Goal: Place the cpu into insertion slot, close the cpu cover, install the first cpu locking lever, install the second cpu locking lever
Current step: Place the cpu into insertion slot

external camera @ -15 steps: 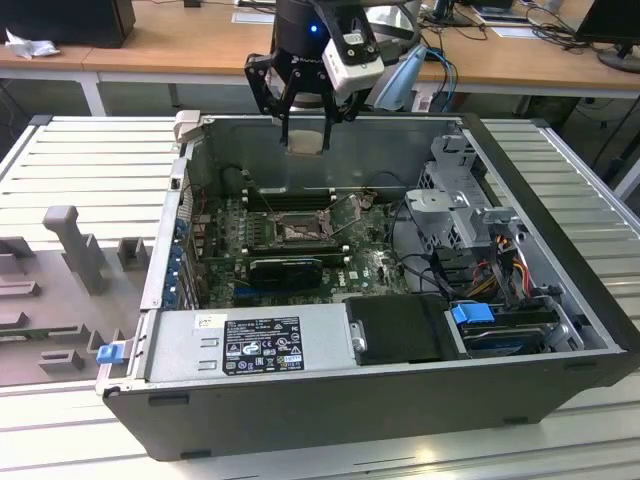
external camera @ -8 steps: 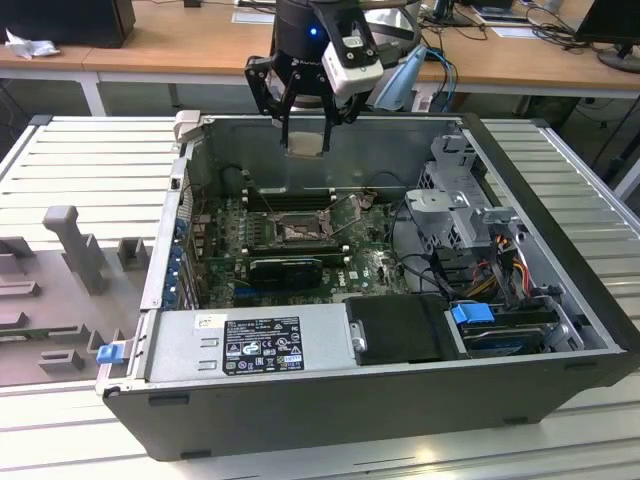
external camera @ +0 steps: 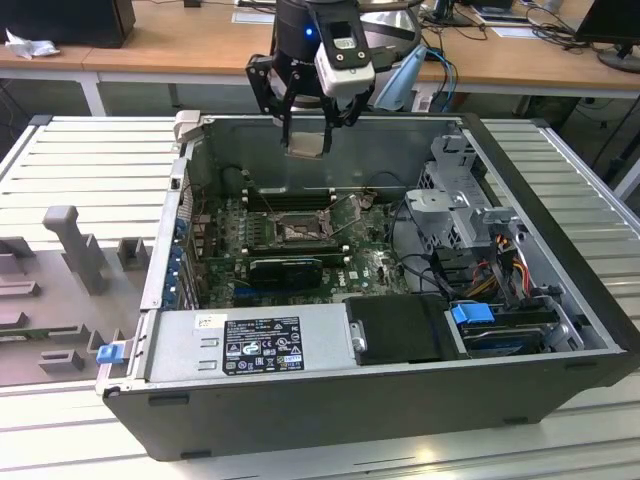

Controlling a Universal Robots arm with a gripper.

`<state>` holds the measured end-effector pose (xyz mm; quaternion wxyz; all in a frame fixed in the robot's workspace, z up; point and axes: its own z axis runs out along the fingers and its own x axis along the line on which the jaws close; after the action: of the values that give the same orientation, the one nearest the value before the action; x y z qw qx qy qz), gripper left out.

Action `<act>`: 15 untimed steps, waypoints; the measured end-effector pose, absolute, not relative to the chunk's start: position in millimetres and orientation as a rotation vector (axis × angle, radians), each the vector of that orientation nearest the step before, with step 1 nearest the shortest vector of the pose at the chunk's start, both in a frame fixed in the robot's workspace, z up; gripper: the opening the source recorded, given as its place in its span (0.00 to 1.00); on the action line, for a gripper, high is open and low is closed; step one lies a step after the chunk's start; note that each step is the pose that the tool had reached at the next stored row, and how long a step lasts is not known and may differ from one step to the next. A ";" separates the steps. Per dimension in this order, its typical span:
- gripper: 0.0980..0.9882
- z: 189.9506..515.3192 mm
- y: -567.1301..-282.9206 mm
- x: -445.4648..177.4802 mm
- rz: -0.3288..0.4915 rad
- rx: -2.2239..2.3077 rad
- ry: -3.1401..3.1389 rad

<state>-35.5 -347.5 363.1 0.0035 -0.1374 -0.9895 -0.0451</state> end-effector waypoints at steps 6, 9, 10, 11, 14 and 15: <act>0.48 363.0 -347.5 -35.5 -0.142 -0.529 -3.089; 0.48 362.9 -347.5 -35.5 -0.142 -0.560 -3.085; 0.48 362.9 -347.5 -35.5 -0.142 -0.573 -3.083; 0.48 362.9 -347.5 -35.5 -0.142 -0.590 -3.080; 0.48 362.9 -347.5 -35.5 -0.142 -0.623 -3.075; 0.48 362.9 -347.5 -35.5 -0.142 -0.637 -3.072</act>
<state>-35.5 -347.5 362.9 0.0005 -0.2028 -0.9782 -0.0452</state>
